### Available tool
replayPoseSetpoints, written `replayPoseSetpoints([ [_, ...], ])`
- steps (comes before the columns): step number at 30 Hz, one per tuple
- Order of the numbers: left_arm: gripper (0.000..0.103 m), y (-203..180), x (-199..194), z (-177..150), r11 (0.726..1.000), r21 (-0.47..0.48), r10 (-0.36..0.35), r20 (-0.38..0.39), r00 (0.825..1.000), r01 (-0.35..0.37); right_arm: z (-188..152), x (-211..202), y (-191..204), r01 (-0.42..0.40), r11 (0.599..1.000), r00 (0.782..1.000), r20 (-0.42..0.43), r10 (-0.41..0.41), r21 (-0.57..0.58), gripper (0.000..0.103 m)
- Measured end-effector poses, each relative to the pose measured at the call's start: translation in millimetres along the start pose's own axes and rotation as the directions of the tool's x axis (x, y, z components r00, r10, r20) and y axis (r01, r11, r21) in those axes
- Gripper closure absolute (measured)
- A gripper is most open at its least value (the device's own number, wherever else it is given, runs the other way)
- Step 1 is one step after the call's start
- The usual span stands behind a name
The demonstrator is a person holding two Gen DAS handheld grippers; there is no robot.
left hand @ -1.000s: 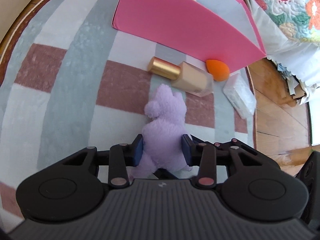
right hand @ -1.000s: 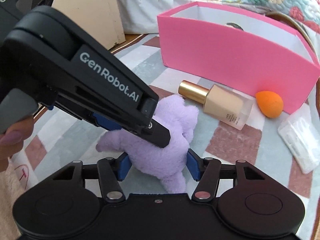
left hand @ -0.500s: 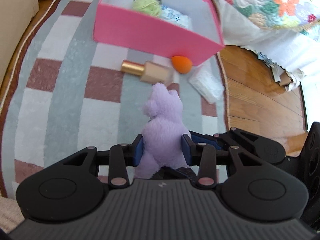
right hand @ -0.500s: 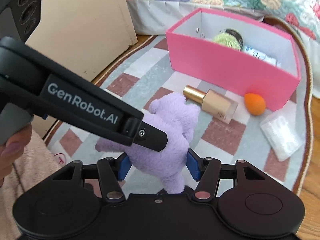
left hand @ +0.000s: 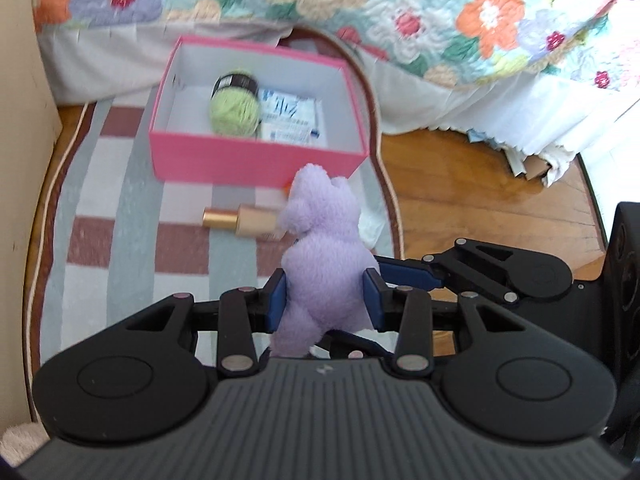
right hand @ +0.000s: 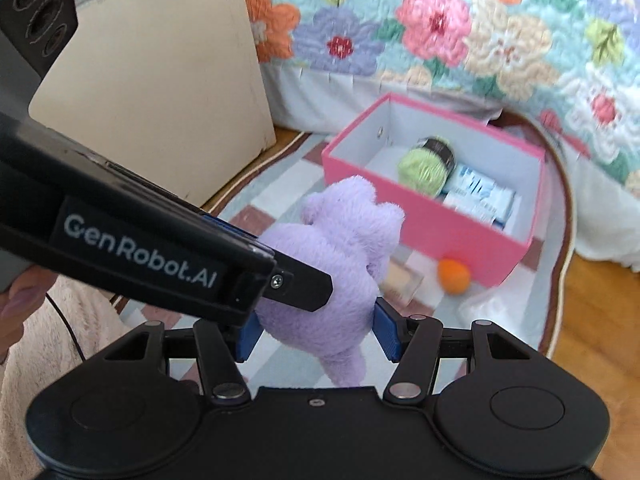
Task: Organize objects
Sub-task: 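Carry the plush toy with the left tool into the pink box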
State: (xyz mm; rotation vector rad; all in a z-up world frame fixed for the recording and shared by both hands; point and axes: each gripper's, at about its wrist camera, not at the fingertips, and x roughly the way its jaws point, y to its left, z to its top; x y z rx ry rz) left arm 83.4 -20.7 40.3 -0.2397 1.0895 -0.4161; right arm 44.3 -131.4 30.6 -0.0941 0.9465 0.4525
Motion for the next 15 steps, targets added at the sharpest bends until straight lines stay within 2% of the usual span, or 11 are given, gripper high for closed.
replayPoseSetpoints([
  [8, 0.064, -17.4, -10.0, 41.9, 0.998, 0.06, -0.015, 0.037, 0.999, 0.013, 33.5, -18.8, -15.2, 0.048, 0.998, 0.997, 0.054, -0.046, -0.032, 0.04],
  [15, 0.064, -20.6, 3.9, 86.9, 0.994, 0.107, -0.044, 0.07, 0.997, 0.036, 64.1, -13.0, -42.1, 0.077, 0.996, 0.992, 0.1, -0.074, -0.032, 0.04],
])
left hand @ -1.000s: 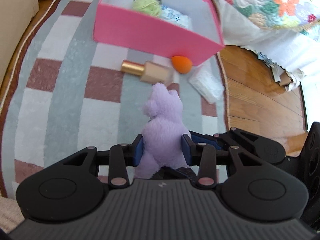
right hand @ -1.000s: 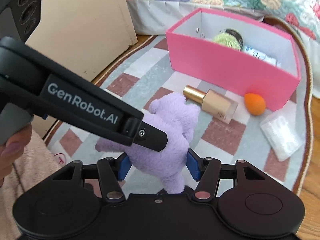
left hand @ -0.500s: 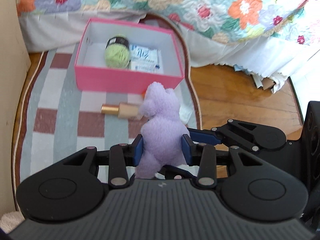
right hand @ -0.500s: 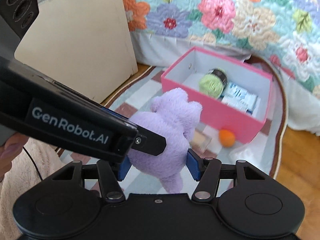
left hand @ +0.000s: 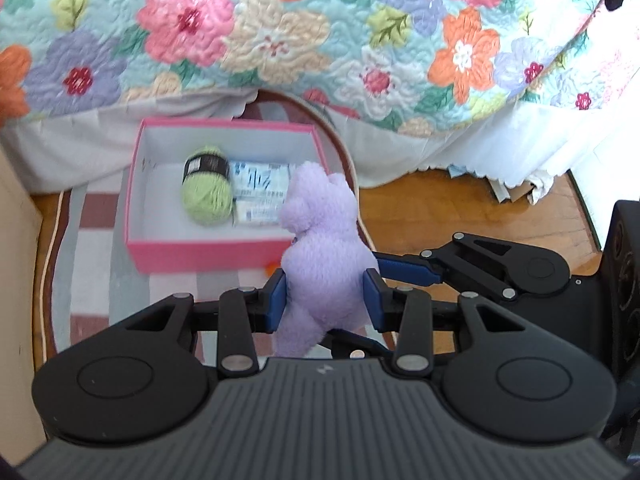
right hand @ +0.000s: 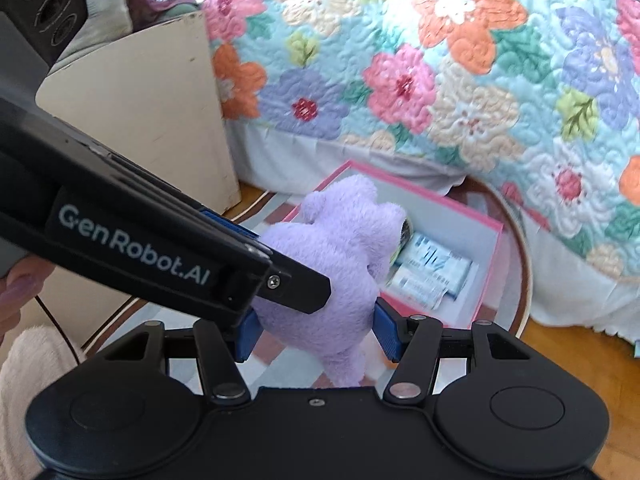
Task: Organize objects
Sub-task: 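Carry the plush toy with the left tool into the pink box, then open the left tool to release the plush beside the yarn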
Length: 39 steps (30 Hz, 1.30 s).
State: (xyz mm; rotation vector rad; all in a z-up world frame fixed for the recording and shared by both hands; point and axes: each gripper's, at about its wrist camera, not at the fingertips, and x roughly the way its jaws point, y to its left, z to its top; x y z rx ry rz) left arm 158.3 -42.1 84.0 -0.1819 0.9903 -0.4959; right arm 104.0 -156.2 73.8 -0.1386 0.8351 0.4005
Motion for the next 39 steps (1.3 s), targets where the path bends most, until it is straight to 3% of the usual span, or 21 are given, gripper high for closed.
replayPoseSetpoints([
  [10, 0.063, 17.2, 76.1, 51.6, 1.0, -0.015, -0.013, 0.015, 1.0, 0.013, 20.4, 58.5, -57.1, 0.035, 0.999, 0.999, -0.008, -0.035, 0.034, 0.04],
  [14, 0.063, 29.0, 125.4, 67.4, 0.999, -0.043, -0.001, -0.028, 1.0, -0.001, 16.9, 96.9, -90.1, -0.006, 0.996, 1.0, -0.018, 0.008, 0.084, 0.04],
  [18, 0.062, 45.6, 173.6, 76.1, 0.996, -0.089, -0.013, -0.065, 0.998, 0.007, 16.5, 138.1, -111.6, -0.005, 0.994, 0.996, -0.089, 0.015, 0.11, 0.04],
  [26, 0.062, 91.2, 240.7, 82.9, 0.978, -0.205, -0.042, -0.049, 0.998, 0.031, 20.8, 212.3, -122.2, 0.068, 0.997, 0.987, -0.151, -0.063, 0.033, 0.041],
  [30, 0.062, 97.5, 266.7, 77.9, 0.972, -0.235, 0.002, -0.028, 1.0, -0.009, 20.6, 242.3, -132.3, 0.078, 0.996, 0.98, -0.187, -0.07, 0.036, 0.042],
  [39, 0.061, 107.1, 299.5, 76.7, 0.969, -0.242, 0.023, -0.112, 0.993, -0.05, 11.9, 276.8, -130.0, 0.074, 0.997, 0.97, -0.231, -0.081, -0.038, 0.043],
])
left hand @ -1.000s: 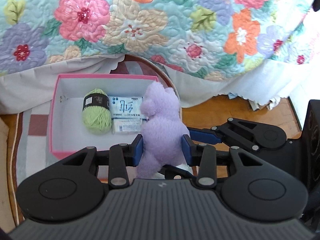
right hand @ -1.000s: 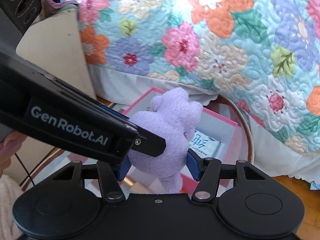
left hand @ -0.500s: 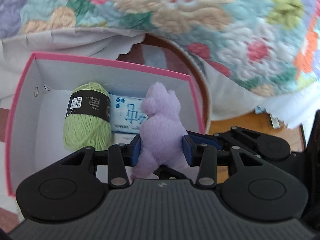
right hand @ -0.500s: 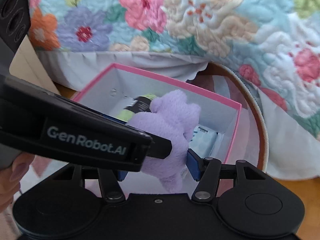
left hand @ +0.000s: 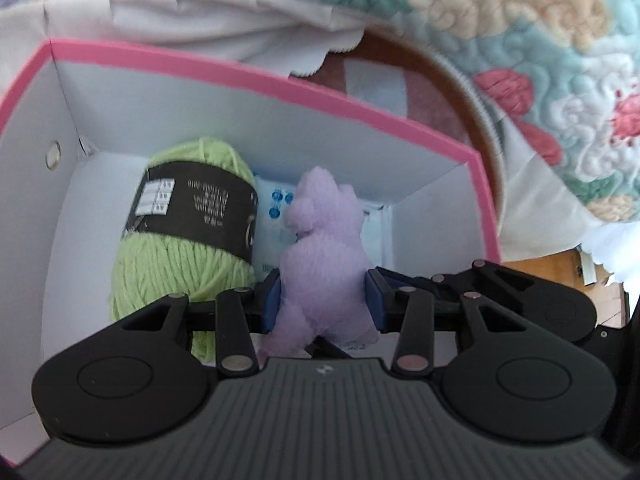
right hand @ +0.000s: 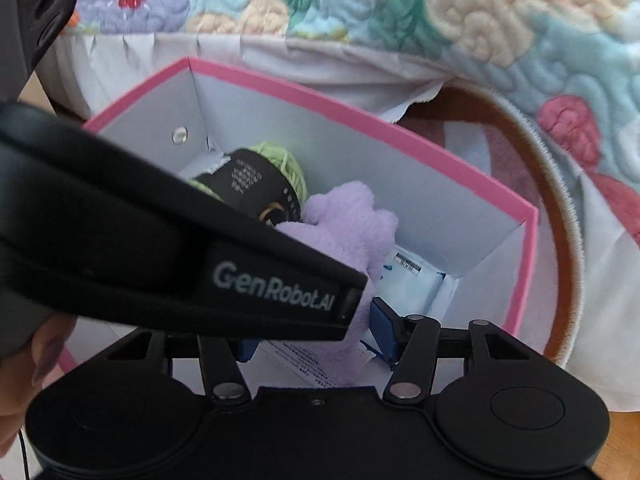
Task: Organize objects
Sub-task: 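Open the left tool to release the plush beside the yarn, then move the open left tool back toward the gold-capped foundation bottle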
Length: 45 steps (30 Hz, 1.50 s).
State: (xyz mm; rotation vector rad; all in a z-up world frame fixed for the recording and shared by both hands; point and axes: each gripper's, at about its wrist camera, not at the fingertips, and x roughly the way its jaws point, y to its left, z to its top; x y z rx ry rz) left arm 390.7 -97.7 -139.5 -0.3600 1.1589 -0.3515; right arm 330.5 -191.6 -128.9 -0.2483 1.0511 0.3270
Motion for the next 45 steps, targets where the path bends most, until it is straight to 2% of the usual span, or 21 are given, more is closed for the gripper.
replayPoseSetpoints([
  [2, 0.057, 2.1, 1.9, -1.6, 1.0, -0.021, 0.012, -0.012, 1.0, -0.012, -1.3, 3.9, 0.8, -0.01, 1.0, 1.0, -0.023, 0.009, -0.017, 0.041],
  [3, 0.051, 2.3, -0.8, -2.5, 0.999, -0.029, 0.016, -0.008, 1.0, -0.017, -2.6, 3.2, 0.6, -0.015, 1.0, 1.0, -0.022, 0.014, -0.013, 0.038],
  [4, 0.045, 1.8, -5.1, -3.2, 0.999, -0.032, 0.02, -0.003, 1.0, -0.02, -4.5, 0.5, 0.6, -0.019, 1.0, 1.0, -0.012, 0.019, -0.007, 0.034],
  [8, 0.035, -8.4, -31.5, -5.0, 0.998, 0.01, 0.059, 0.022, 0.998, -0.06, -11.1, -20.2, 9.0, -0.034, 0.999, 0.998, 0.054, 0.035, -0.023, 0.019],
  [10, 0.029, -15.8, -46.6, -6.9, 0.995, 0.051, 0.084, 0.026, 0.996, -0.085, -15.6, -34.8, 12.6, -0.028, 1.0, 0.995, 0.095, 0.029, -0.012, 0.017],
  [12, 0.029, -17.4, -61.4, -9.2, 0.992, 0.075, 0.105, 0.019, 0.994, -0.107, -21.0, -47.8, 13.8, -0.039, 0.999, 0.993, 0.116, 0.037, 0.017, 0.017],
  [17, 0.029, -10.0, -102.2, -18.3, 0.995, 0.055, 0.079, 0.017, 0.997, -0.08, -39.1, -89.1, 19.6, -0.069, 0.995, 0.985, 0.166, 0.057, 0.066, 0.017],
  [21, 0.029, -14.8, -136.6, -29.7, 0.984, 0.097, 0.146, 0.034, 0.989, -0.148, -46.7, -125.9, 26.2, -0.069, 0.996, 0.981, 0.184, 0.057, 0.06, 0.017],
  [23, 0.029, -16.2, -154.4, -36.1, 0.983, 0.114, 0.144, 0.029, 0.989, -0.147, -51.6, -147.3, 25.2, -0.083, 0.995, 0.978, 0.196, 0.07, 0.059, 0.017],
  [27, 0.029, -22.5, -188.3, -47.1, 0.977, 0.158, 0.138, 0.028, 0.99, -0.14, -50.3, -179.3, 35.4, -0.103, 0.993, 0.975, 0.205, 0.09, 0.058, 0.017],
  [35, 0.029, -41.1, -243.7, -63.9, 0.955, 0.219, 0.188, 0.077, 0.979, -0.201, -53.3, -232.1, 56.2, -0.158, 0.986, 0.968, 0.204, 0.144, 0.054, 0.017],
  [45, 0.028, -51.4, -293.8, -102.4, 0.937, 0.257, 0.217, 0.099, 0.971, -0.236, -70.6, -282.1, 86.2, -0.199, 0.98, 0.959, 0.206, 0.194, 0.006, 0.017],
])
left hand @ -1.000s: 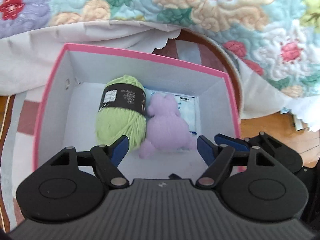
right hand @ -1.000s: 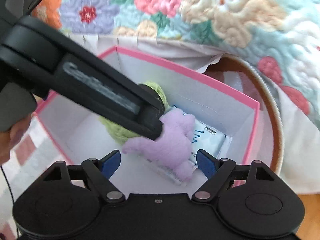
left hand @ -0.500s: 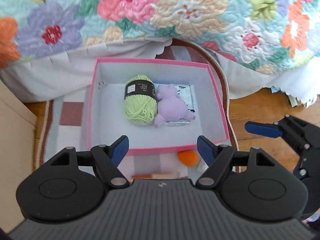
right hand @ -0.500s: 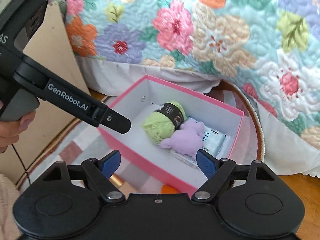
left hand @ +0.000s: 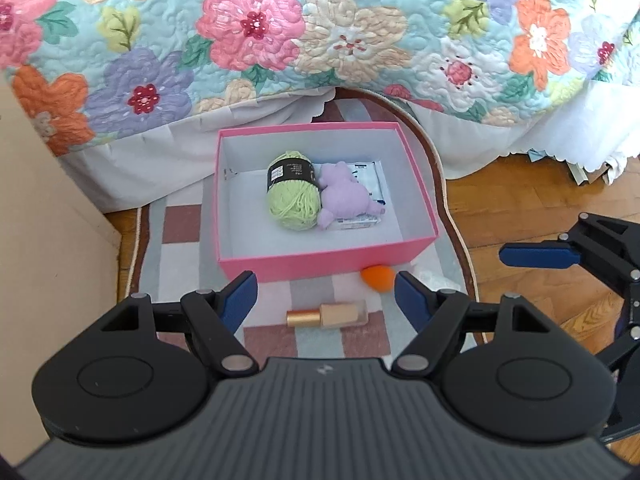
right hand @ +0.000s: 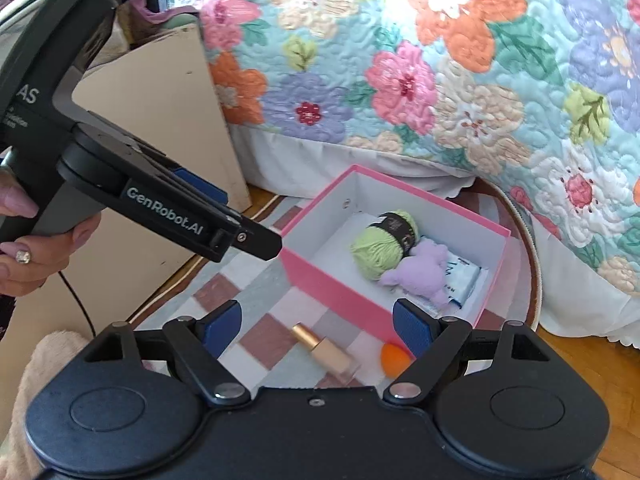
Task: Organize objects
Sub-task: 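Move the open left tool back toward the gold-capped foundation bottle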
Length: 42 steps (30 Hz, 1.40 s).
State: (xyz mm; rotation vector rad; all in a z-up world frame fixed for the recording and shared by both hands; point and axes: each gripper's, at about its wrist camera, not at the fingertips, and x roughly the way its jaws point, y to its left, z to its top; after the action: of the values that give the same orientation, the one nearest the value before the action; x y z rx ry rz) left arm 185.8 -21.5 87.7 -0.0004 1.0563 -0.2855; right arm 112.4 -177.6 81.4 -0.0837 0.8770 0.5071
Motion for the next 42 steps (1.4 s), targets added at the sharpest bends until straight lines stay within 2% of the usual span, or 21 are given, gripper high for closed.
replayPoseSetpoints([
  [7, 0.027, 9.4, -13.2, -38.8, 0.999, -0.036, 0.012, -0.028, 1.0, -0.013, -16.0, -15.1, 25.3, -0.028, 1.0, 0.998, -0.049, 0.027, -0.008, 0.017],
  [12, 0.026, 13.0, -15.5, -63.5, 0.999, -0.028, 0.025, -0.054, 0.998, -0.027, -29.9, -17.9, 39.8, -0.054, 0.998, 0.996, -0.073, 0.052, -0.02, 0.017],
  [18, 0.026, 18.5, -3.9, -85.2, 0.999, -0.031, 0.017, -0.094, 0.995, -0.02, -43.7, -1.4, 53.6, -0.073, 0.997, 0.988, -0.138, 0.068, -0.033, 0.017],
  [23, 0.025, 32.9, 14.4, -94.8, 0.997, -0.075, 0.008, -0.111, 0.994, -0.016, -50.2, 17.5, 58.3, -0.085, 0.995, 0.983, -0.168, 0.076, -0.046, 0.017],
  [27, 0.025, 48.6, 30.8, -95.8, 0.993, -0.119, 0.0, -0.078, 0.997, -0.01, -55.8, 39.2, 53.8, -0.081, 0.997, 0.981, -0.176, 0.079, -0.006, 0.017],
  [30, 0.024, 61.2, 44.2, -91.7, 0.988, -0.151, 0.009, -0.046, 0.999, -0.016, -57.5, 54.9, 48.4, -0.079, 0.992, 0.981, -0.17, 0.094, 0.096, 0.017],
  [39, 0.024, 71.6, 97.0, -89.7, 0.99, -0.139, -0.018, -0.023, 1.0, 0.015, -74.5, 104.8, 46.4, 0.08, 0.994, 0.99, -0.123, -0.071, 0.069, 0.017],
  [42, 0.025, 72.5, 116.5, -90.6, 0.988, -0.151, -0.022, -0.012, 1.0, 0.02, -83.0, 124.3, 38.8, 0.103, 0.988, 0.991, -0.097, -0.092, 0.115, 0.017],
])
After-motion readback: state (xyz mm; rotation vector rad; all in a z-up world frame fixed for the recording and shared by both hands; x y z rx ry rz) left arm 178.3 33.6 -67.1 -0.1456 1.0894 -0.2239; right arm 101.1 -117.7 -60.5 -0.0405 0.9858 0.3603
